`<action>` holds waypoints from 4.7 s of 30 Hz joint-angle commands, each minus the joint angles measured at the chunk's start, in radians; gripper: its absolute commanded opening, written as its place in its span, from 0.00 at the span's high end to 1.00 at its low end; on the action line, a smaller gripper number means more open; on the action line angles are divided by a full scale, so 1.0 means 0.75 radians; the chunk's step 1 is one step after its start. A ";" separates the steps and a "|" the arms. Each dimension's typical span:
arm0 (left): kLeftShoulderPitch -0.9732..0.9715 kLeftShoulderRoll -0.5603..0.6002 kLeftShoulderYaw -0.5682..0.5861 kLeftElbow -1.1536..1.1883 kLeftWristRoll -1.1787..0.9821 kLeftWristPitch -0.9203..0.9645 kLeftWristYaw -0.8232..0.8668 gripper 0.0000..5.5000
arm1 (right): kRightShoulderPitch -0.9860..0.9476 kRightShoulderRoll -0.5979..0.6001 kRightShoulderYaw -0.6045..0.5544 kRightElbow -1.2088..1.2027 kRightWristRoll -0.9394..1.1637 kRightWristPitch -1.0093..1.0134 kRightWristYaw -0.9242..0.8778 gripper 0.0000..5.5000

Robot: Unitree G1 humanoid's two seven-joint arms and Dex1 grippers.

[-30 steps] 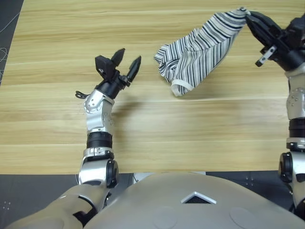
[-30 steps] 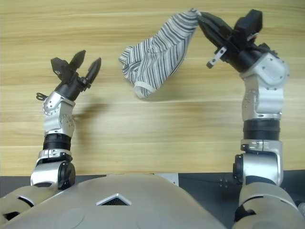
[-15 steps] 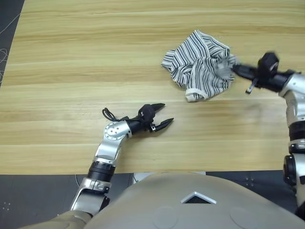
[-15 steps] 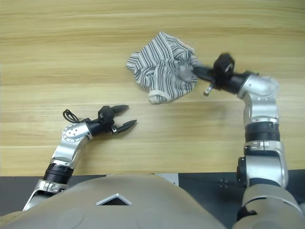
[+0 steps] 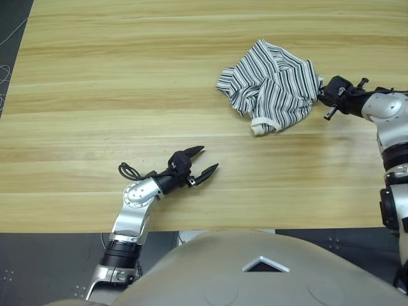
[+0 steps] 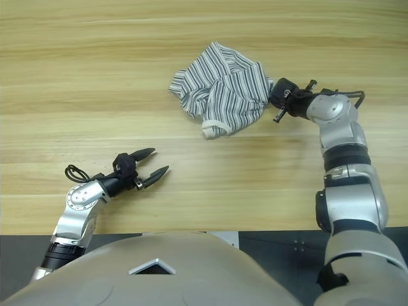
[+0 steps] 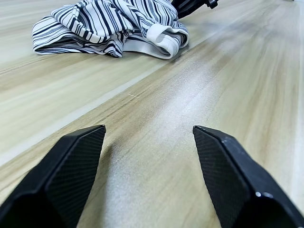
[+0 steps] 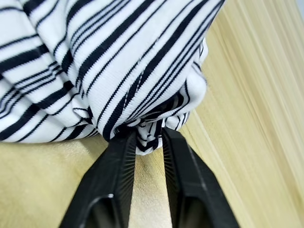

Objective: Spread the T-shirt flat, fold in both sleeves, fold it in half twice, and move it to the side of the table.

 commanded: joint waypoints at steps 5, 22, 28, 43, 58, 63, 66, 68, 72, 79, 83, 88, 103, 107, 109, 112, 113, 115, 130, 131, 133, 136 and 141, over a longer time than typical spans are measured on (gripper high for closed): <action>0.012 0.021 0.008 -0.040 0.001 0.000 0.031 0.37 | -0.017 -0.239 -0.091 -0.420 0.008 0.144 0.155 0.76; -0.014 -0.018 -0.068 -0.028 0.020 -0.009 0.087 0.37 | -0.130 0.114 -0.056 -0.523 0.235 0.268 0.304 0.68; -0.008 -0.018 -0.082 -0.034 0.015 -0.009 0.098 0.37 | -0.163 0.194 0.003 -0.429 0.203 0.250 0.312 0.56; -0.006 -0.022 -0.099 -0.036 0.004 -0.015 0.099 0.37 | -0.154 0.260 0.073 -0.224 0.150 0.214 0.305 0.56; -0.005 -0.029 -0.101 -0.025 0.011 -0.015 0.107 0.37 | -0.217 0.290 0.051 -0.040 0.127 0.137 0.256 0.65; -0.005 -0.032 -0.103 -0.026 0.014 -0.014 0.110 0.37 | -0.211 0.291 0.052 -0.037 0.125 0.124 0.259 0.83; -0.005 -0.031 -0.102 -0.024 0.015 -0.015 0.111 0.37 | -0.210 0.290 0.053 -0.040 0.125 0.121 0.260 0.93; -0.006 -0.030 -0.102 -0.023 0.015 -0.015 0.111 0.37 | -0.208 0.289 0.053 -0.045 0.125 0.120 0.261 0.98; -0.006 -0.028 -0.102 -0.024 0.017 -0.017 0.110 0.37 | -0.177 0.259 0.043 -0.160 0.143 0.138 0.288 0.98; -0.049 -0.009 -0.086 -0.054 0.010 0.016 0.103 0.37 | -0.043 0.062 -0.109 -0.735 0.277 0.347 0.392 0.98; -0.121 -0.053 -0.098 -0.024 -0.016 0.048 0.111 0.37 | -0.037 0.033 -0.220 -0.962 0.397 0.538 0.372 0.98; -0.241 -0.180 -0.059 0.019 -0.170 0.136 0.108 0.37 | -0.067 0.062 -0.320 -1.084 0.506 0.698 0.277 0.98; -0.576 -0.396 -0.208 0.369 -0.089 0.058 0.072 0.37 | -0.189 0.063 -0.539 -1.204 0.741 0.950 0.053 0.98; -0.639 -0.456 -0.266 0.501 -0.036 0.034 0.065 0.37 | -0.275 0.091 -0.562 -1.183 0.791 0.987 -0.015 0.98; -0.658 -0.479 -0.292 0.545 -0.014 0.021 0.058 0.37 | -0.345 0.113 -0.560 -1.156 0.813 1.005 -0.049 0.98; -0.687 -0.528 -0.338 0.603 0.026 -0.033 0.054 0.37 | -0.469 0.149 -0.558 -1.084 0.838 1.027 -0.096 0.98; -0.693 -0.548 -0.339 0.612 0.031 -0.059 0.060 0.37 | -0.504 0.156 -0.555 -1.056 0.841 1.027 -0.106 0.98; -0.700 -0.575 -0.316 0.611 0.017 -0.109 0.077 0.37 | -0.559 0.165 -0.546 -0.999 0.834 1.013 -0.115 0.98; -0.716 -0.717 -0.377 0.713 0.161 -0.353 0.394 0.37 | -0.638 0.172 -0.519 -0.878 0.812 0.968 -0.102 0.98; -0.729 -0.722 -0.379 0.730 0.189 -0.369 0.444 0.37 | -0.637 0.173 -0.518 -0.877 0.813 0.967 -0.102 0.98; -0.766 -0.731 -0.381 0.785 0.260 -0.402 0.570 0.37 | -0.635 0.178 -0.515 -0.880 0.813 0.967 -0.103 0.98; -0.814 -0.735 -0.398 0.882 0.360 -0.439 0.728 0.37 | -0.631 0.183 -0.510 -0.888 0.815 0.968 -0.102 0.98; -0.877 -0.738 -0.432 1.016 0.464 -0.485 0.904 0.37 | -0.623 0.186 -0.508 -0.898 0.819 0.971 -0.096 0.98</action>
